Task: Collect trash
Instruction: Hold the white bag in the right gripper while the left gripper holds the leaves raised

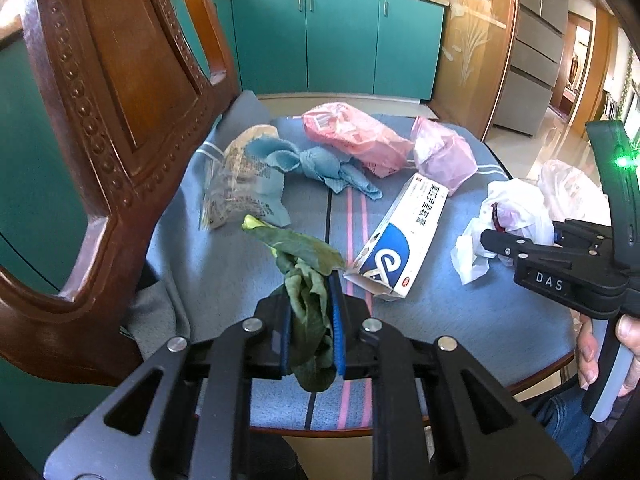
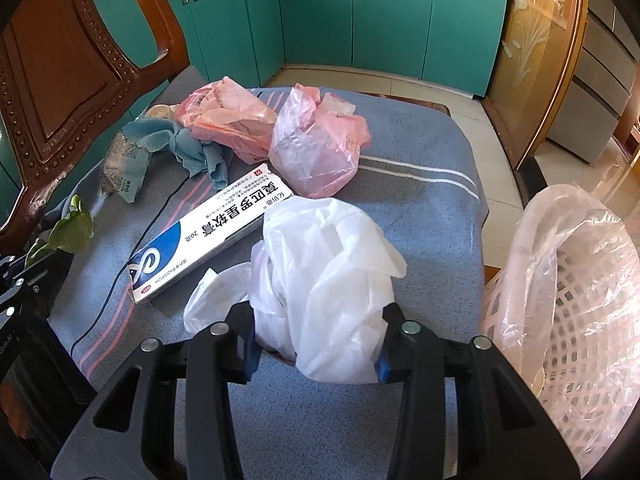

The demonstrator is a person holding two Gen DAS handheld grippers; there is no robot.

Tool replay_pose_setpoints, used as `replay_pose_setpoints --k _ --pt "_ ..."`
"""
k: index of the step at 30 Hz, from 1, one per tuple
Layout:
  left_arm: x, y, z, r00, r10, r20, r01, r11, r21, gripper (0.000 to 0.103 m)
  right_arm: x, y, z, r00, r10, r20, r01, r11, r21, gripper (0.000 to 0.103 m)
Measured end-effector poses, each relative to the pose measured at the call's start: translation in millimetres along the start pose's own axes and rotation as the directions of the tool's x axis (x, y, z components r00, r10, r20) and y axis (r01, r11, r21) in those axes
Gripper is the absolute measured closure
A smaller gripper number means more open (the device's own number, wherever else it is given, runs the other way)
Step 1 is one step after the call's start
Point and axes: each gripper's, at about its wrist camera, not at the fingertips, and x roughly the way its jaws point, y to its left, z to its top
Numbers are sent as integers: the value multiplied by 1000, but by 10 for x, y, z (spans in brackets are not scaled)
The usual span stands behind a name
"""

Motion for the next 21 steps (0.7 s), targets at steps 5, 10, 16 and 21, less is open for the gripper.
replay_pose_setpoints --k 5,10,16,21 --pt "-83 -12 31 1000 2 21 -2 1000 4 86 -173 -72 35 998 -2 64 0 1000 22 60" --pt "-117 -53 47 999 -1 32 0 1000 12 86 -386 -203 58 989 19 146 -29 998 62 60" --pt "-130 -101 43 999 -4 34 3 1000 18 86 -413 -255 51 988 17 150 -28 997 74 60" --pt "-137 -109 45 999 -3 36 2 1000 21 86 -366 -213 37 990 21 138 -29 998 58 60"
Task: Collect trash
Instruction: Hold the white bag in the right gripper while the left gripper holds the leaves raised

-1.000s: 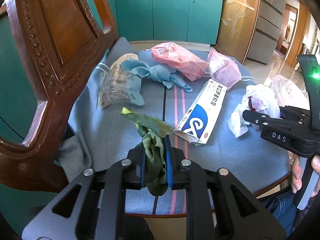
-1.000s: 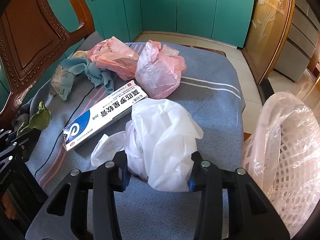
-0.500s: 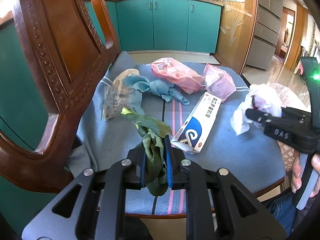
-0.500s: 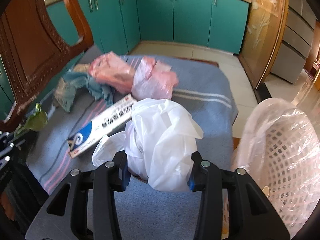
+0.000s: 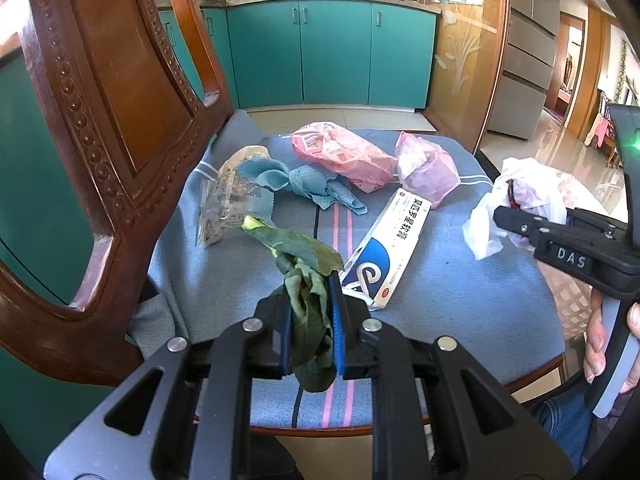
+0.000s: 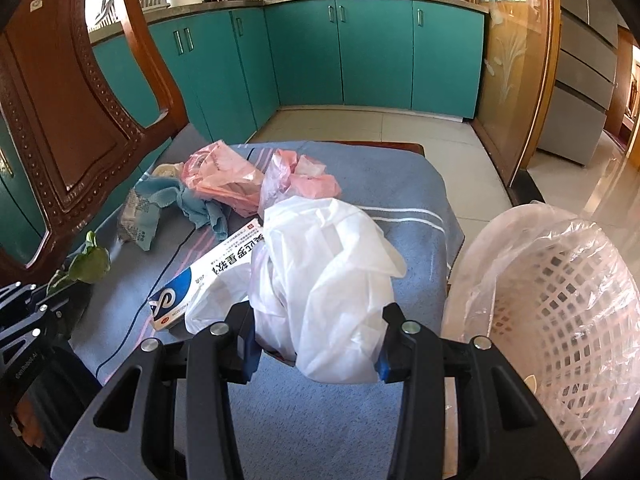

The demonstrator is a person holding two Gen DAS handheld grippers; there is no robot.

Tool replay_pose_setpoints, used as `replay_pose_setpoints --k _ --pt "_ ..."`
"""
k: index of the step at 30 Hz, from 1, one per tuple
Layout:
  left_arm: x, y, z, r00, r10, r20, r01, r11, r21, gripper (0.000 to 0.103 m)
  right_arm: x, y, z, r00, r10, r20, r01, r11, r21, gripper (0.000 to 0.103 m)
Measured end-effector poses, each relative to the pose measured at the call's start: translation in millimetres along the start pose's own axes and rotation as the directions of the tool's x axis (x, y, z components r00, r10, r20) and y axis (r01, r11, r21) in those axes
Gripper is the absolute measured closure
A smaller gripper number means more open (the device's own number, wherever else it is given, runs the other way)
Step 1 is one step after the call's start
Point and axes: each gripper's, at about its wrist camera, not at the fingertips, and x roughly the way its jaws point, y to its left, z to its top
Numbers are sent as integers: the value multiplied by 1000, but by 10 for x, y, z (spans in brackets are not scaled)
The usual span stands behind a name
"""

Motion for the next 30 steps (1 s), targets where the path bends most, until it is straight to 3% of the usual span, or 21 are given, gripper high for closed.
replay_pose_setpoints --k 17,30 --pt "-76 4 31 1000 -8 20 8 1000 -5 86 -24 36 -22 1000 11 6 -11 1000 -2 60" --pt "-32 -13 21 1000 -17 8 17 1000 5 86 76 147 -60 999 8 -38 -10 999 -48 60"
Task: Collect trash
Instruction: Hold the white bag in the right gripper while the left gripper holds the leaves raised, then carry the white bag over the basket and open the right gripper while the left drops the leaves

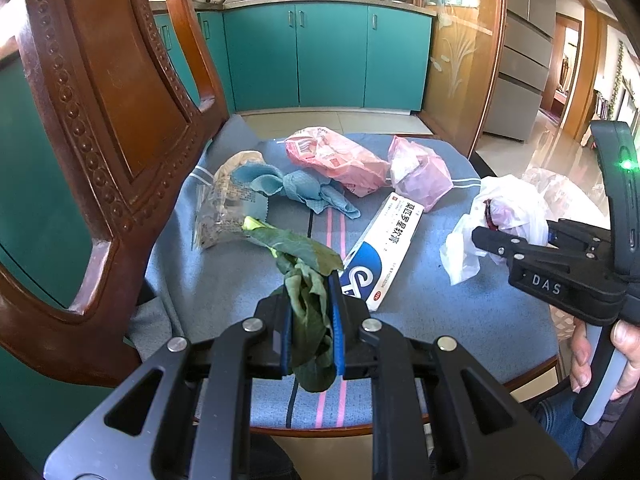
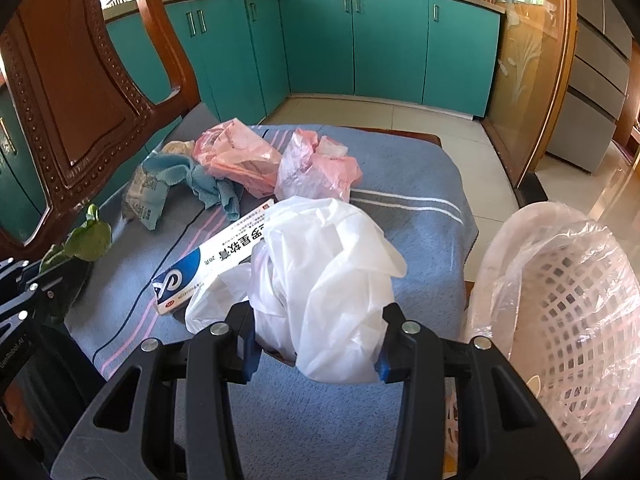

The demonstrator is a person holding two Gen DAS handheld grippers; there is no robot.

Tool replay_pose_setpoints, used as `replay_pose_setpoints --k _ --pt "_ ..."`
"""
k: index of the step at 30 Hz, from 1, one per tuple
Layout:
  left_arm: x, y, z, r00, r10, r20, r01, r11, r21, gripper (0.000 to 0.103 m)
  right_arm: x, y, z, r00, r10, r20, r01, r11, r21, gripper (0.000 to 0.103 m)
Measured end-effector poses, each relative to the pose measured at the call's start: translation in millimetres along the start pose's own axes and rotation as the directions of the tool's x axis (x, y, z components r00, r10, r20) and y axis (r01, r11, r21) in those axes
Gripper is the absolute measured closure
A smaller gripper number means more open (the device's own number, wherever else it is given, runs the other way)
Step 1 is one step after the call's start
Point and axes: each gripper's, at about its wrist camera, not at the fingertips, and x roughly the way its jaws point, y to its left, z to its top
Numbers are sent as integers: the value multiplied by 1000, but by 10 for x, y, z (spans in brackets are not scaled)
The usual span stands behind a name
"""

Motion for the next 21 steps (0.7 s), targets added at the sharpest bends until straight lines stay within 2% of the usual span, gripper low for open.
replay_pose_setpoints --k 5,11,21 --pt "-18 13 18 1000 -2 9 2 1000 -2 86 -56 -25 14 1000 4 27 -4 1000 14 60" --pt "-54 17 38 1000 -6 20 6 1000 -1 86 -200 -213 66 996 16 88 -24 995 92 60" --pt "-26 -12 17 1000 -11 10 11 1000 8 86 -127 -85 35 999 21 48 -23 999 42 60"
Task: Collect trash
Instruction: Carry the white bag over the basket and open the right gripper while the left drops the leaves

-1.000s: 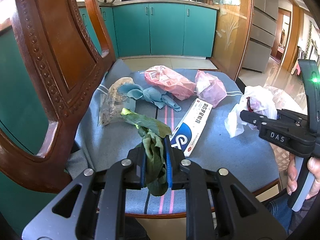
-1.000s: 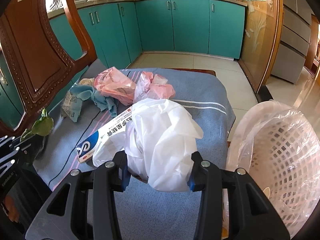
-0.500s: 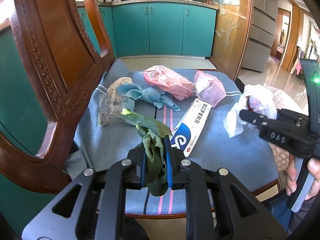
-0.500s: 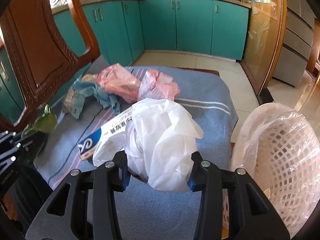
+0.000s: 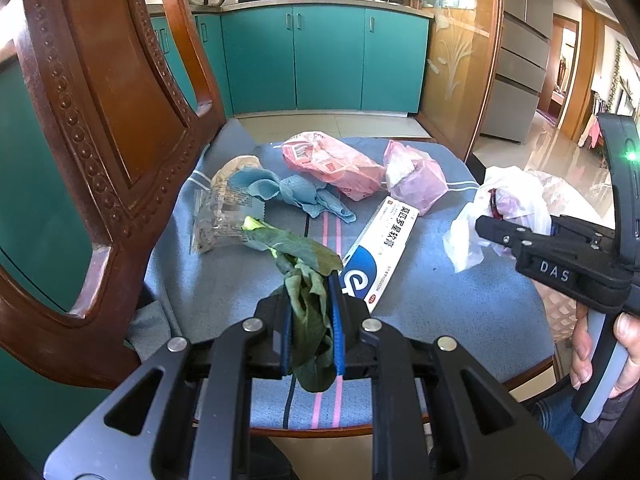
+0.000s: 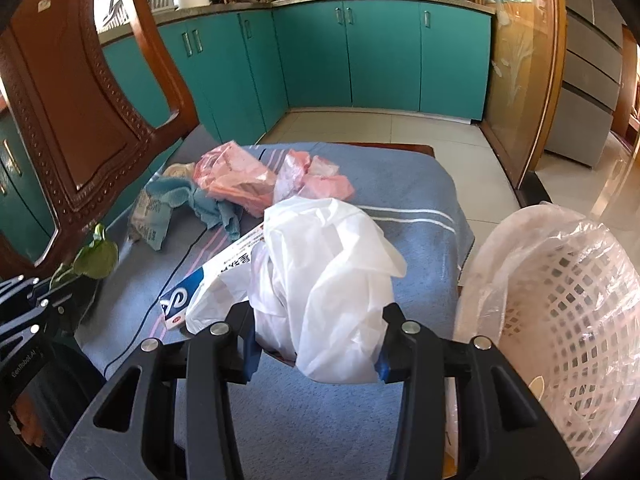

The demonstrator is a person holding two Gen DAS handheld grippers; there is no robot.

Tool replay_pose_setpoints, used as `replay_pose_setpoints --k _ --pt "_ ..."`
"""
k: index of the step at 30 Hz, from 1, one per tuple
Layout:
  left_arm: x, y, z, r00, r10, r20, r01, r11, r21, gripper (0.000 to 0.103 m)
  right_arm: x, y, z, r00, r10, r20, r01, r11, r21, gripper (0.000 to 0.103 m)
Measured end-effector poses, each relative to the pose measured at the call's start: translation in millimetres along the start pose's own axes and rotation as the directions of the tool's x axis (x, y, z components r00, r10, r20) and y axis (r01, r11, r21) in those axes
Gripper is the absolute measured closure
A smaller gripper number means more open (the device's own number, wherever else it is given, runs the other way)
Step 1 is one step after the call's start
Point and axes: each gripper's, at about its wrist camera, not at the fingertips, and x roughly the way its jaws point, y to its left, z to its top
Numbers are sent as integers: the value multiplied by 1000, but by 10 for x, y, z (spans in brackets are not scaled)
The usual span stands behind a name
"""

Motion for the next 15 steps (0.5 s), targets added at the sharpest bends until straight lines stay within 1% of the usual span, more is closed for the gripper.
replay_pose_setpoints --k 2,4,8,15 --pt "-1 0 1 1000 -1 2 1 1000 -1 86 -4 14 -4 1000 -2 3 2 1000 -4 60" --pt "-3 0 5 1000 -2 5 2 1000 -2 86 -53 -10 11 1000 -2 25 2 1000 8 60" --pt "-26 -35 21 1000 -12 15 12 1000 4 86 -161 -136 55 997 2 75 -7 998 63 60" --pt "-46 -127 16 999 -32 16 31 999 22 86 -404 -449 90 984 -31 177 2 986 164 60"
